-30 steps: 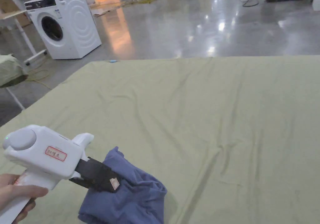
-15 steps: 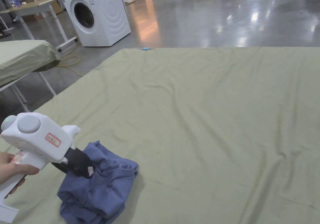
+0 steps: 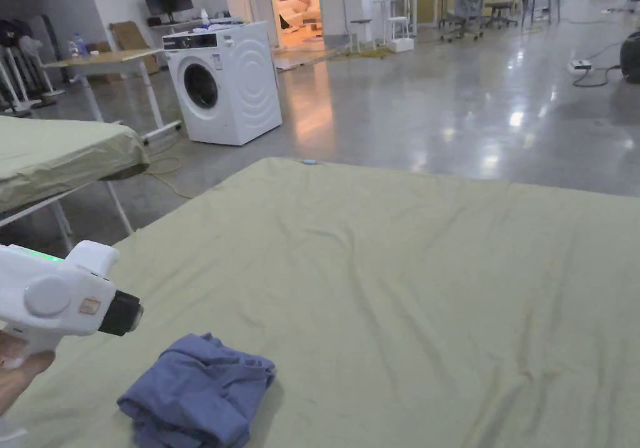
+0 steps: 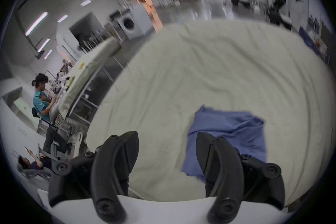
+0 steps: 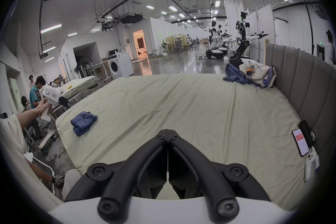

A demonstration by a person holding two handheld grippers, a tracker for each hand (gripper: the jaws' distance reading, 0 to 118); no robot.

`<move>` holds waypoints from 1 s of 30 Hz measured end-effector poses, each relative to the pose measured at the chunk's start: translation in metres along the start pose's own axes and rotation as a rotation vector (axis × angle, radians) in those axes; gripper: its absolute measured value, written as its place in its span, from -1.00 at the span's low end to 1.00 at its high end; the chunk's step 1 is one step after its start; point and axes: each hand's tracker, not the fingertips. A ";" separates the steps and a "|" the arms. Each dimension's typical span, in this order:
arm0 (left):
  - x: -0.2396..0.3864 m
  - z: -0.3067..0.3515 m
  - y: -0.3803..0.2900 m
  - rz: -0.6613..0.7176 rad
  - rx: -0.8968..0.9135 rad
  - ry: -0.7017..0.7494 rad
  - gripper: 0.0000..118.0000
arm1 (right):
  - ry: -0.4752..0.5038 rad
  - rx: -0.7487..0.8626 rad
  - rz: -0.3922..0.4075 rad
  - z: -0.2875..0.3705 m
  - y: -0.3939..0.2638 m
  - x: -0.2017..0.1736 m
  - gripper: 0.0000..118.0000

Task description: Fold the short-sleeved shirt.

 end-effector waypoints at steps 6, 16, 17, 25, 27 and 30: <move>0.082 0.163 -0.025 0.005 0.370 -0.094 0.31 | 0.010 0.062 0.008 0.042 0.007 0.012 -0.96; 0.267 0.355 -0.067 -0.035 0.781 -0.493 -0.81 | -0.090 0.201 0.051 0.123 0.006 0.047 -0.96; 0.280 0.367 -0.071 -0.042 0.794 -0.536 -0.84 | -0.114 0.220 0.052 0.130 0.006 0.050 -0.96; 0.337 0.434 -0.097 0.022 0.844 -0.738 -1.00 | -0.246 0.344 0.109 0.182 0.012 0.051 -0.96; 0.341 0.438 -0.105 -0.001 0.879 -0.663 -1.00 | -0.262 0.386 0.103 0.194 0.011 0.048 -0.96; 0.331 0.433 -0.110 0.025 0.857 -0.660 -1.00 | -0.280 0.415 0.105 0.206 0.008 0.044 -0.96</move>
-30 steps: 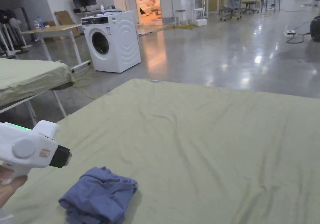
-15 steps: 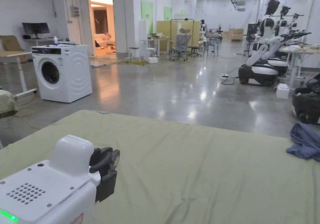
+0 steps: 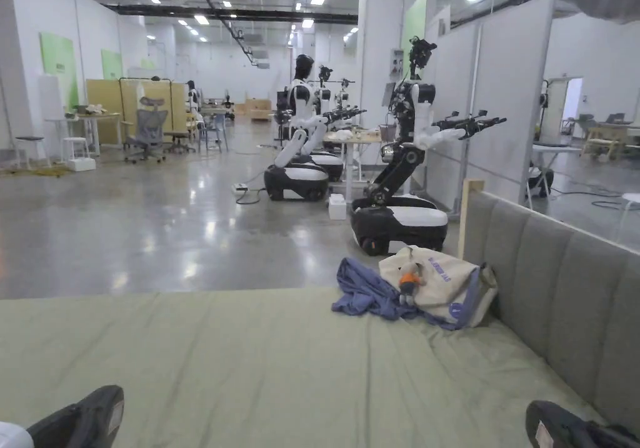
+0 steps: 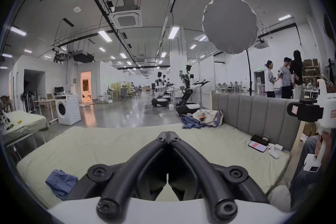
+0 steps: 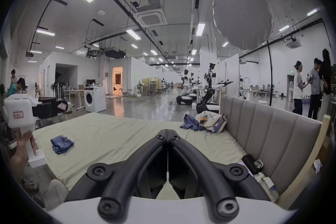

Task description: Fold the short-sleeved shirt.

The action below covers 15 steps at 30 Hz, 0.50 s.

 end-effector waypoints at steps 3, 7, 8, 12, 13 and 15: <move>-0.008 0.007 -0.004 0.033 0.001 0.029 -1.00 | -0.030 0.033 0.009 0.010 0.001 0.000 -0.96; -0.015 0.019 -0.003 0.020 0.026 0.097 -0.74 | -0.050 0.061 0.006 0.017 0.004 0.003 -0.64; -0.017 0.020 -0.001 0.023 0.025 0.094 -0.18 | -0.058 0.076 0.007 0.018 0.005 0.003 -0.20; -0.021 0.025 0.000 0.059 0.063 0.205 1.00 | -0.089 0.132 -0.052 0.027 0.011 0.007 1.00; -0.021 0.023 0.001 0.061 0.050 0.187 1.00 | -0.087 0.143 -0.056 0.029 0.013 0.008 1.00; -0.026 0.024 0.000 0.101 0.057 0.158 1.00 | -0.073 0.164 -0.072 0.028 0.015 0.011 1.00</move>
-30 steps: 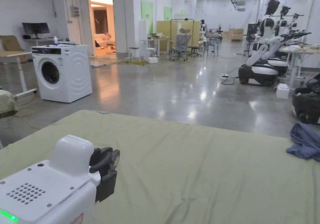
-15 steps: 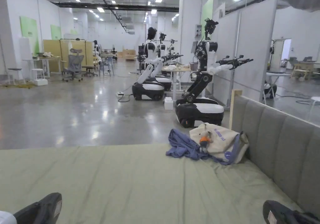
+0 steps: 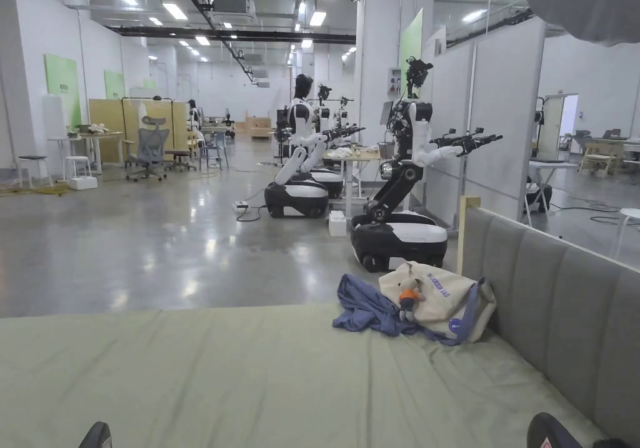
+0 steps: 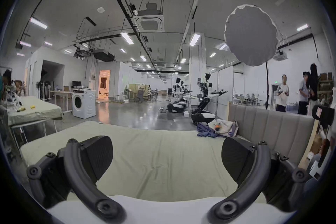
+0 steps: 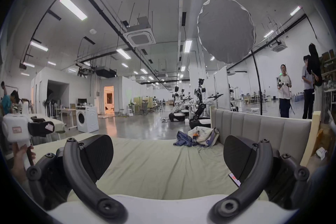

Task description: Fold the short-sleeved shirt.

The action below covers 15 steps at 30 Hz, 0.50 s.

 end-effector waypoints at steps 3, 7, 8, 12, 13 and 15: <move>0.000 -0.001 -0.002 -0.008 0.007 0.021 1.00 | 0.007 -0.011 -0.008 -0.003 0.004 -0.001 1.00; 0.006 0.001 0.000 -0.063 0.048 0.042 1.00 | 0.052 -0.010 0.014 -0.008 0.005 -0.006 1.00; 0.007 0.000 0.001 -0.070 0.051 0.043 1.00 | 0.063 -0.005 0.013 -0.010 0.005 -0.008 1.00; 0.007 -0.007 0.001 -0.065 0.033 0.023 1.00 | 0.144 -0.013 -0.012 -0.016 0.006 -0.014 1.00; 0.008 -0.009 0.000 -0.072 0.026 0.009 1.00 | 0.138 -0.012 -0.008 -0.017 0.005 -0.016 1.00; 0.010 -0.008 -0.005 -0.078 0.034 -0.001 1.00 | 0.127 -0.030 0.014 -0.022 0.007 -0.021 1.00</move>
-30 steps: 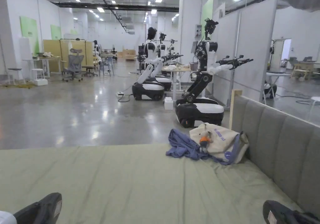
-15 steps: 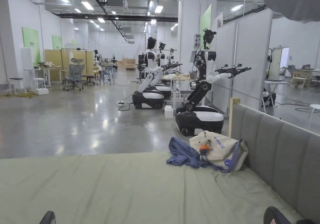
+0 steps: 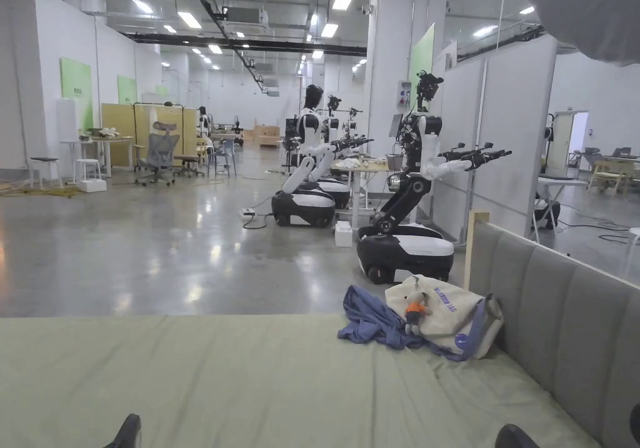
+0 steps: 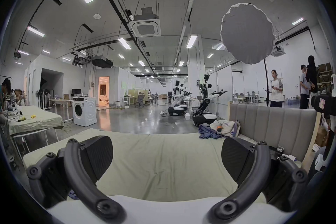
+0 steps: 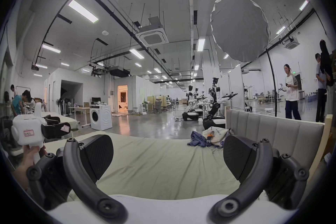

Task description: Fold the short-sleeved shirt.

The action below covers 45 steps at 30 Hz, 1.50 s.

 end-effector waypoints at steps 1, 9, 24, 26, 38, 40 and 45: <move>0.003 0.000 -0.001 -0.006 0.015 0.009 1.00 | -0.008 -0.004 0.012 -0.002 -0.003 -0.002 1.00; 0.015 0.004 -0.001 -0.035 0.066 -0.058 1.00 | -0.028 0.007 0.026 -0.010 -0.004 -0.002 1.00; 0.015 -0.010 0.033 0.071 -0.067 -0.095 1.00 | -0.058 0.000 0.055 -0.030 -0.004 -0.013 1.00; 0.013 -0.007 0.027 0.077 -0.003 -0.113 1.00 | -0.056 0.000 0.058 -0.033 -0.003 -0.016 1.00; 0.001 -0.028 0.037 0.224 -0.222 -0.164 1.00 | -0.066 -0.019 0.070 -0.043 -0.005 -0.023 1.00; -0.005 -0.031 0.042 0.271 -0.221 -0.170 1.00 | -0.064 -0.019 0.070 -0.044 -0.006 -0.024 1.00; -0.008 -0.031 0.045 0.284 -0.195 -0.119 1.00 | -0.061 -0.024 0.092 -0.044 -0.005 -0.028 1.00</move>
